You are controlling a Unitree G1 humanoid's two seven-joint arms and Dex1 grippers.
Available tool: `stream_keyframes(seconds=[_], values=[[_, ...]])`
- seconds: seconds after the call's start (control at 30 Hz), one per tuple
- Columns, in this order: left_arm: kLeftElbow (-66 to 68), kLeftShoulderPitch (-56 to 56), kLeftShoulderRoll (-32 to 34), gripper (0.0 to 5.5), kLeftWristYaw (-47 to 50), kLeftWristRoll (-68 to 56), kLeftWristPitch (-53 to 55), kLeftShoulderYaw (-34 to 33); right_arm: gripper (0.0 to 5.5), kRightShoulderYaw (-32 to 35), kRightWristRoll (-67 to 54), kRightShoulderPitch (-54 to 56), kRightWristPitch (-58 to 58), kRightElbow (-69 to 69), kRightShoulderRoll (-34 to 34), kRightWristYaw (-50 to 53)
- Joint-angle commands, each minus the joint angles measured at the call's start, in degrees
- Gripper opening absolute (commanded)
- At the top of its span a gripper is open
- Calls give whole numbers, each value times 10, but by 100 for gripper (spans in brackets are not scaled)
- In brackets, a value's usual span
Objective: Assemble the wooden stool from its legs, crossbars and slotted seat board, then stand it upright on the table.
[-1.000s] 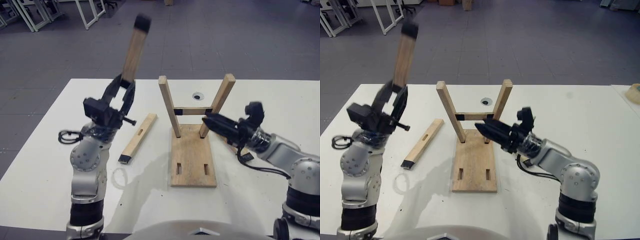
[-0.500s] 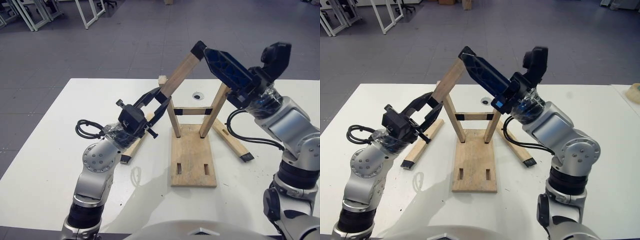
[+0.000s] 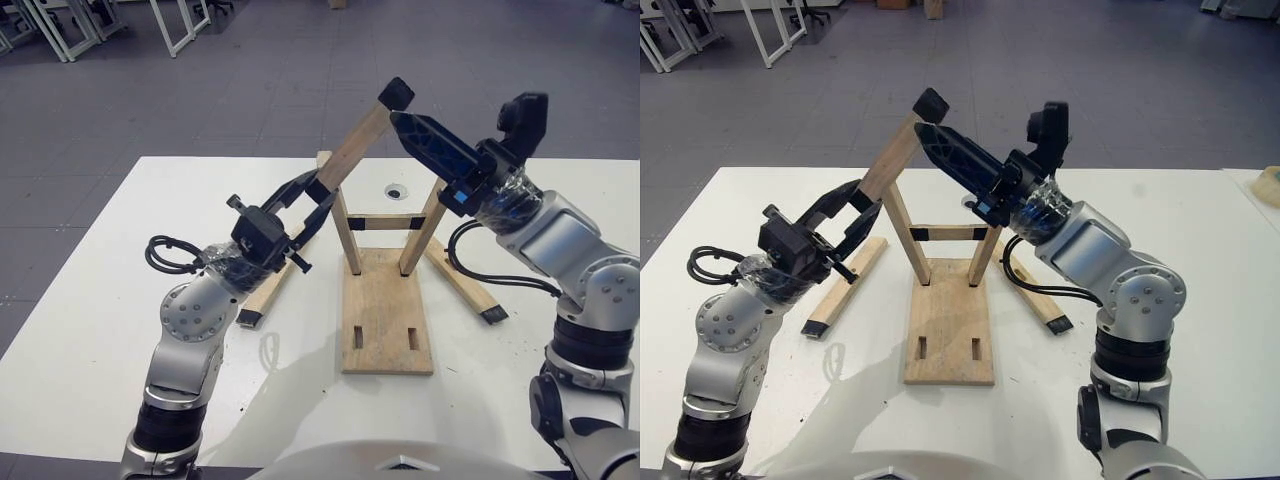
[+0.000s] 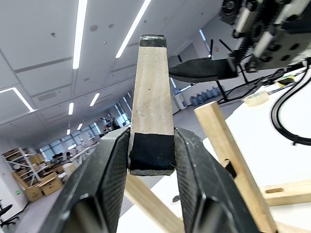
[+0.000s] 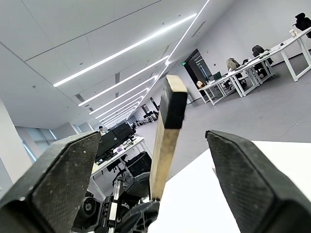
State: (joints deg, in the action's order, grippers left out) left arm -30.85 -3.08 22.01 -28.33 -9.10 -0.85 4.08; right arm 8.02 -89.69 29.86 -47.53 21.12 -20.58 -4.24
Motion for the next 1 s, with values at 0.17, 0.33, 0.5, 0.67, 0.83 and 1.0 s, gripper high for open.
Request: stream_keyframes(seconds=[0.17,0.33,0.5,0.67,0.83,1.0], values=[[4,6,11,132,-21,1,-7,9,315,-8,-12,30,3,-8,9,6],[17,-4,15,132,-18,14,-27,1,216,-11,-25,32,-6,-9,4,3],[28,-9,15,132,-19,20,-38,6,119,-6,-32,27,-12,-13,-7,-15],[27,-10,14,132,-20,19,-43,8,49,-12,-2,23,-16,-10,-28,-30],[22,-11,13,171,-15,29,-39,7,43,-6,18,22,-14,-24,-36,-32],[39,40,22,245,-15,52,-60,5,43,20,-14,9,-14,-28,-45,-15]])
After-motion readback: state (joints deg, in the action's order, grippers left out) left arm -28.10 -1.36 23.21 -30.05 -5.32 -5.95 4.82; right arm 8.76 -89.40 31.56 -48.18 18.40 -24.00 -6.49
